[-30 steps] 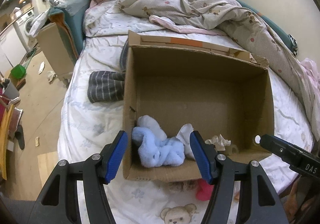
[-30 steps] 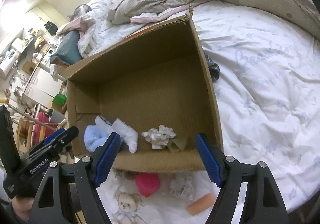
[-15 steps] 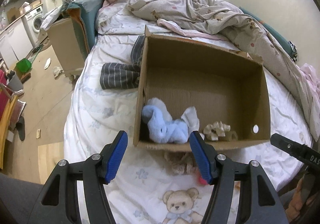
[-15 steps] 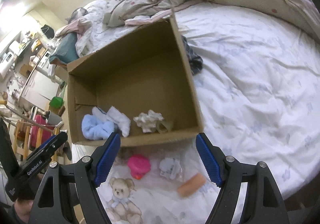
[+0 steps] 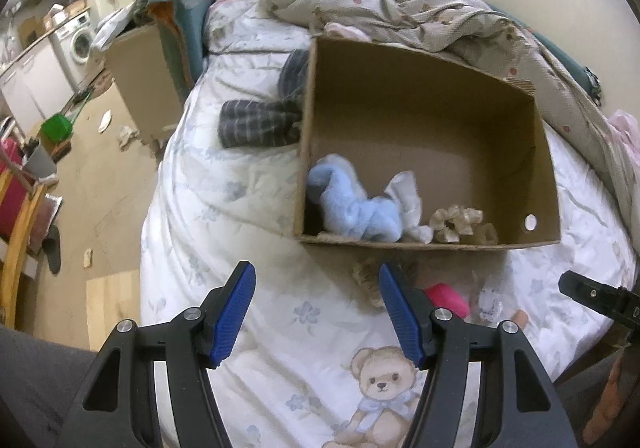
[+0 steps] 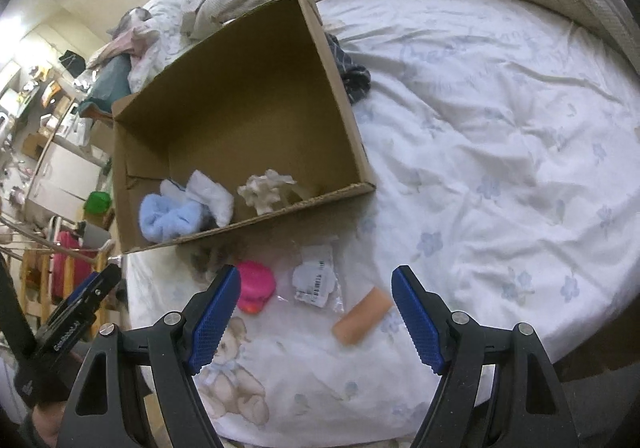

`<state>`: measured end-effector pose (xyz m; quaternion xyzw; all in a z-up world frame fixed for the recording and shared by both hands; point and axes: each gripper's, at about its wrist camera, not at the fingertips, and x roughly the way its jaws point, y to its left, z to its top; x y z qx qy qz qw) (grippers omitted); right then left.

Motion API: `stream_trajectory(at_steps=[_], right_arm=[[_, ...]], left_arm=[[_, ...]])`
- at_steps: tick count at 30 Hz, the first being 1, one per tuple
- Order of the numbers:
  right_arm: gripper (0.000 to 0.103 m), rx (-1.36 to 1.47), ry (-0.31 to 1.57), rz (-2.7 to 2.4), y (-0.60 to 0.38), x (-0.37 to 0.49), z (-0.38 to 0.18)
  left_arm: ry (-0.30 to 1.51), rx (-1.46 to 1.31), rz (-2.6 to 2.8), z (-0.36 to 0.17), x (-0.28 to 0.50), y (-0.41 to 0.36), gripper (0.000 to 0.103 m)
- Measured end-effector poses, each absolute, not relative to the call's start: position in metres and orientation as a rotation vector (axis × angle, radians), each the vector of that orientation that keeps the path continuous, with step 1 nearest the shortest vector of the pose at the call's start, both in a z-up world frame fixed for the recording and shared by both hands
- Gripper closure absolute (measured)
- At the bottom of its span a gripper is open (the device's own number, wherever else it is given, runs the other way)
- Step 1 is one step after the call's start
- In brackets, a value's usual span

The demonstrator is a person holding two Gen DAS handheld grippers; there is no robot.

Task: Organize soft objects
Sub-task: 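Move the left gripper down toward the brown lace cloth beside the box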

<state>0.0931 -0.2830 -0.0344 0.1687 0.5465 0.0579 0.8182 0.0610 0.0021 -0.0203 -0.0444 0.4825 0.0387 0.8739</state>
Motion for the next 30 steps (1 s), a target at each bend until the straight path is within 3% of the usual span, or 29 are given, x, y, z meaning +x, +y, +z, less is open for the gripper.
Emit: stream_trajectory(at_steps=[11, 26, 28, 30], right_arm=[[0.021, 0.413, 1.240, 0.104, -0.285, 0.094, -0.055], [0.021, 0.466, 1.274, 0.111, -0.292, 0.098, -0.063], [0.021, 0.463, 1.276, 0.113, -0.291, 0.099, -0.064], [0.021, 0.459, 1.279, 0.111, -0.290, 0.099, -0.065]], left_arm=[[1.069, -0.184, 0.083, -0.056, 0.060, 0.015, 0.042], [1.142, -0.121, -0.071, -0.113, 0.094, -0.046, 0.042], [1.161, -0.126, -0.099, -0.120, 0.098, -0.051, 0.058], [1.170, -0.126, -0.117, -0.124, 0.102, -0.055, 0.064]])
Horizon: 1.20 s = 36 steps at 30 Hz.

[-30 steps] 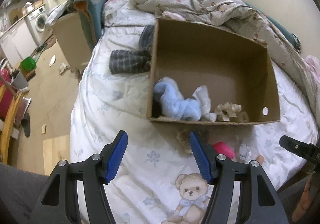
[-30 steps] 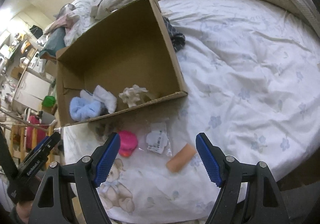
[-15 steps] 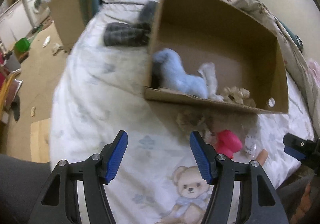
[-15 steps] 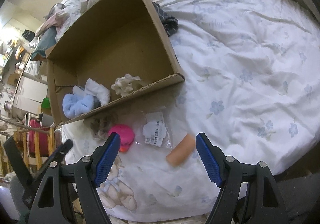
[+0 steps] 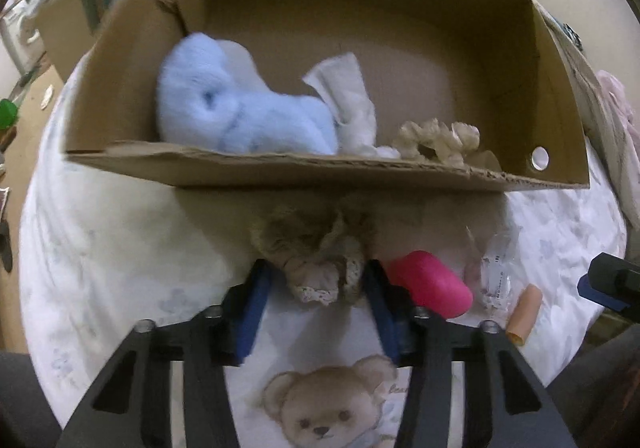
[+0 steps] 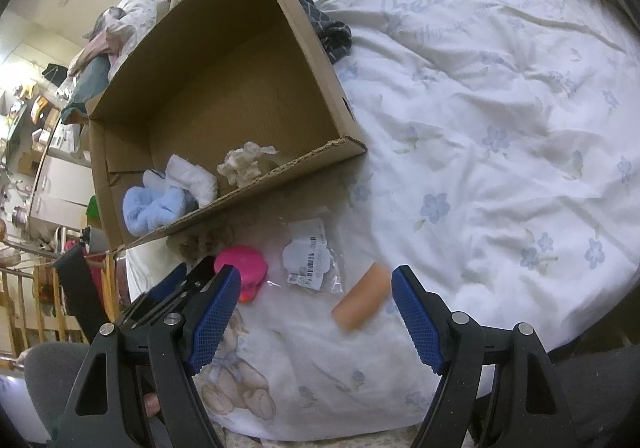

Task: Organize soft objects
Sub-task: 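Move the left gripper down toward the brown lace cloth beside the box, then close the left gripper on the brown lace cloth while the right gripper grasps the tan cylinder, then lift the brown cloth and tan cylinder and carry both over the box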

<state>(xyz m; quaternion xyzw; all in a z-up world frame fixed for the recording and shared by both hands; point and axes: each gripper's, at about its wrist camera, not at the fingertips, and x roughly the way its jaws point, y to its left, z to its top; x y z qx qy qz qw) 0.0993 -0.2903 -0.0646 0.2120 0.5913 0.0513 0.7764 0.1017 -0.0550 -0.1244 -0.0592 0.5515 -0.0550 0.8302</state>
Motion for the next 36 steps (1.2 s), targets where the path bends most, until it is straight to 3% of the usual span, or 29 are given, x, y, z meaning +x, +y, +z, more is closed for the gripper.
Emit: stream_trajectory(at_steps=[3, 4, 10, 13, 17, 22, 24, 25, 36], right_arm=[[0.021, 0.462, 1.288, 0.104, -0.292, 0.100, -0.067], [0.021, 0.465, 1.291, 0.099, -0.293, 0.100, -0.068], [0.022, 0.506, 1.354, 0.056, -0.304, 0.101, -0.085], [0.051, 0.558, 1.416, 0.075, -0.305, 0.101, -0.100], [0.053, 0.553, 1.460, 0.038, -0.305, 0.101, -0.113], [0.070, 0.517, 1.490, 0.040, -0.298, 0.107, -0.122], [0.093, 0.522, 1.482, 0.043, -0.298, 0.108, -0.121], [0.098, 0.511, 1.475, 0.045, -0.297, 0.108, -0.118], [0.098, 0.471, 1.293, 0.175, -0.286, 0.095, -0.065]], left_arm=[[1.190, -0.131, -0.152, -0.127, 0.104, -0.058, 0.090], [1.195, -0.139, -0.162, -0.126, 0.104, -0.058, 0.092], [1.172, -0.140, -0.151, -0.118, 0.098, -0.054, 0.093], [1.174, -0.146, -0.125, -0.113, 0.094, -0.049, 0.093], [1.174, -0.161, -0.103, -0.104, 0.087, -0.042, 0.094], [1.164, -0.151, -0.114, -0.090, 0.079, -0.038, 0.094], [1.163, -0.155, -0.106, -0.089, 0.078, -0.037, 0.094], [1.162, -0.152, -0.102, -0.088, 0.076, -0.037, 0.094], [1.120, -0.139, -0.058, -0.062, 0.056, -0.025, 0.094]])
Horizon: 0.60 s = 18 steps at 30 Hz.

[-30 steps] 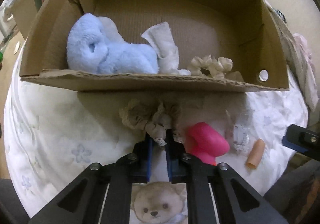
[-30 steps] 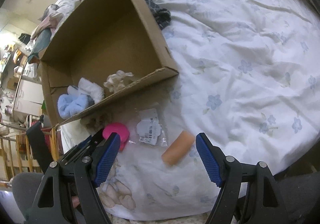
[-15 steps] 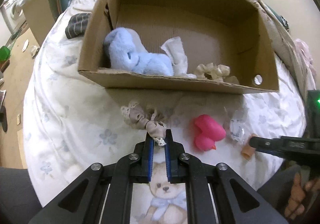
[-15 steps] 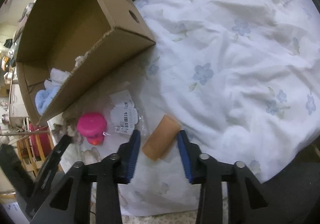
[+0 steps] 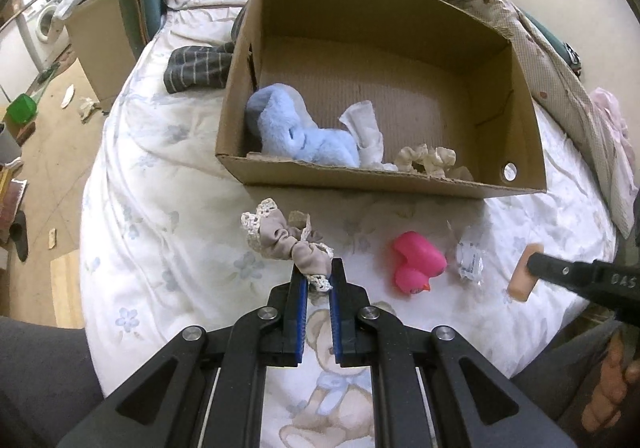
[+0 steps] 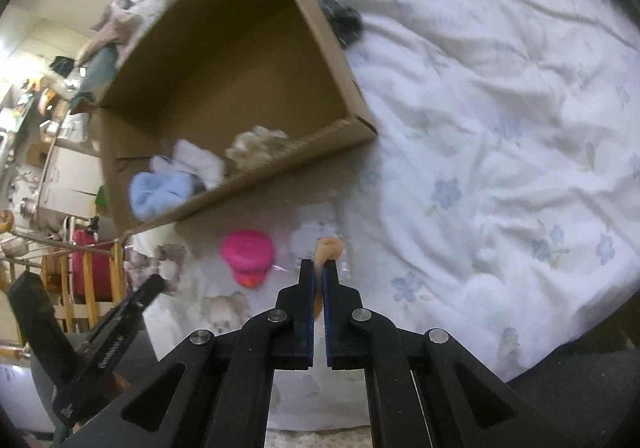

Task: Organize soft objects
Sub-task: 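Lift the brown cloth and tan cylinder and carry both over the box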

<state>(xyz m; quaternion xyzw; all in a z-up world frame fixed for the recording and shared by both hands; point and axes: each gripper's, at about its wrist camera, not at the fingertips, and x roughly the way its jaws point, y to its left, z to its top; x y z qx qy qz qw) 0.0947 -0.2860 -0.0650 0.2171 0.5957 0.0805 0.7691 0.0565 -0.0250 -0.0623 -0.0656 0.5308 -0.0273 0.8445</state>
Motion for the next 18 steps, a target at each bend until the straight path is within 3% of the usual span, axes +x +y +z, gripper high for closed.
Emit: stream_trajectory(at_steps=[11, 18], right_arm=[[0.098, 0.472, 1.201, 0.251, -0.278, 0.087, -0.040], [0.097, 0.428, 1.047, 0.344, -0.262, 0.074, 0.007]], left_arm=[[1.101, -0.152, -0.012, -0.043, 0.042, -0.017, 0.094], [1.048, -0.127, -0.052, 0.000, 0.035, -0.025, 0.094]])
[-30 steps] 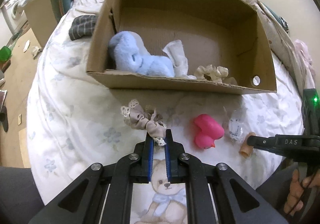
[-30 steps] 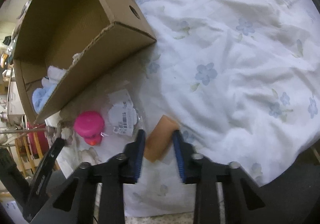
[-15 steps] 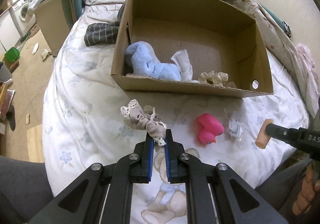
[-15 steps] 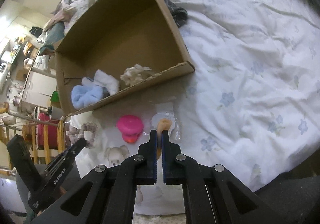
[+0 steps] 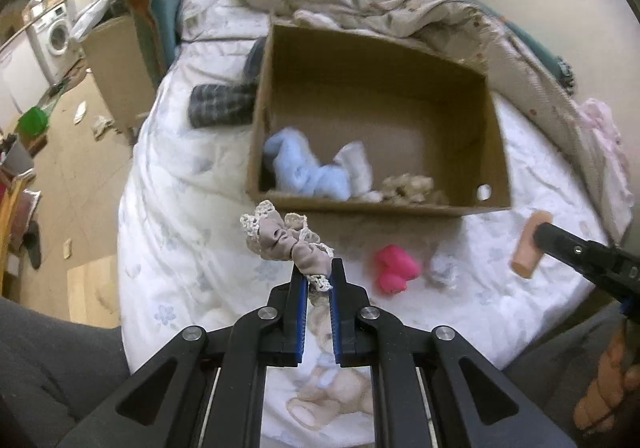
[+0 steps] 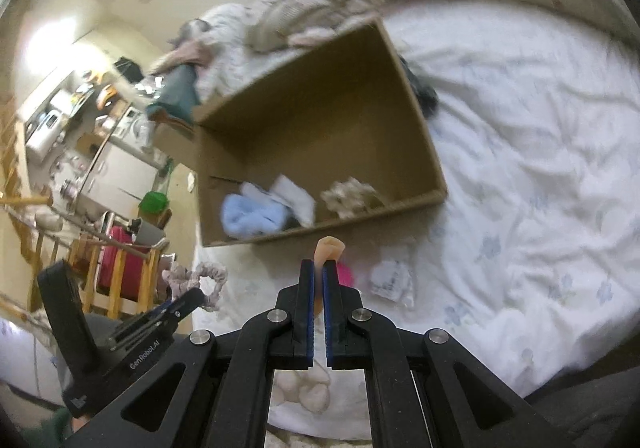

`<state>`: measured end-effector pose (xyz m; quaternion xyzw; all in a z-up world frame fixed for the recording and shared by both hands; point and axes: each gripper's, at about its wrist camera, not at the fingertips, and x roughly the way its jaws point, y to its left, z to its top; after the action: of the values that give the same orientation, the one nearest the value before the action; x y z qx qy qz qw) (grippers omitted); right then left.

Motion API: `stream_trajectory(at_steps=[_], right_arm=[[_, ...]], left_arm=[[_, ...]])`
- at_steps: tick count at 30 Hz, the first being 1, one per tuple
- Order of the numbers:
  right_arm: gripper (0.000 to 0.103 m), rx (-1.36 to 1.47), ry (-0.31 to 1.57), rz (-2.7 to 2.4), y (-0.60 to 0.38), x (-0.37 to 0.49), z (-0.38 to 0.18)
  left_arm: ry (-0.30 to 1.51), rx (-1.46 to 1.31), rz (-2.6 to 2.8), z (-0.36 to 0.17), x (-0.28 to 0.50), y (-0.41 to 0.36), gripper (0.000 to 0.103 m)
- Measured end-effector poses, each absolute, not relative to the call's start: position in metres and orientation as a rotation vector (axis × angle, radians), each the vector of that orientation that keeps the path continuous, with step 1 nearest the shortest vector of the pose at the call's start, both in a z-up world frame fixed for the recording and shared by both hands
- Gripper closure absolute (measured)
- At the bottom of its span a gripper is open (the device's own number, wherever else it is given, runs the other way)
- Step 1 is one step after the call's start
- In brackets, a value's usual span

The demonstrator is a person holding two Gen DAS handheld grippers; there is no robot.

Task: Organize soft objects
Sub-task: 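Lift the brown cloth and tan cylinder and carry both over the box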

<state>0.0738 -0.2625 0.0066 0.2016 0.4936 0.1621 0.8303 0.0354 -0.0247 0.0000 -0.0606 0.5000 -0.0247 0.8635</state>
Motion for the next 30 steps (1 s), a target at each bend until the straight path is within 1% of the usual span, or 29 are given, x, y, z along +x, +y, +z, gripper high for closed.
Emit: stream_trajectory(at_steps=[4, 9, 15, 23, 30], right_arm=[[0.097, 0.382, 0.966, 0.374, -0.253, 0.070, 0.034], [0.097, 0.339, 0.880, 0.395, -0.253, 0.074, 0.070], [0.098, 0.309, 0.826, 0.409, -0.256, 0.100, 0.090], [0.097, 0.328, 0.841, 0.370, -0.264, 0.140, 0.072], [0.097, 0.357, 0.926, 0.329, -0.267, 0.158, 0.033]], left_arm=[[0.997, -0.082, -0.053, 0.026, 0.040, -0.026, 0.094], [0.953, -0.099, -0.056, 0.054, 0.058, -0.020, 0.094], [0.923, -0.088, -0.082, 0.072, 0.085, -0.021, 0.094], [0.902, -0.077, -0.094, 0.073, 0.125, -0.023, 0.094], [0.929, -0.079, -0.130, 0.038, 0.151, -0.030, 0.094]])
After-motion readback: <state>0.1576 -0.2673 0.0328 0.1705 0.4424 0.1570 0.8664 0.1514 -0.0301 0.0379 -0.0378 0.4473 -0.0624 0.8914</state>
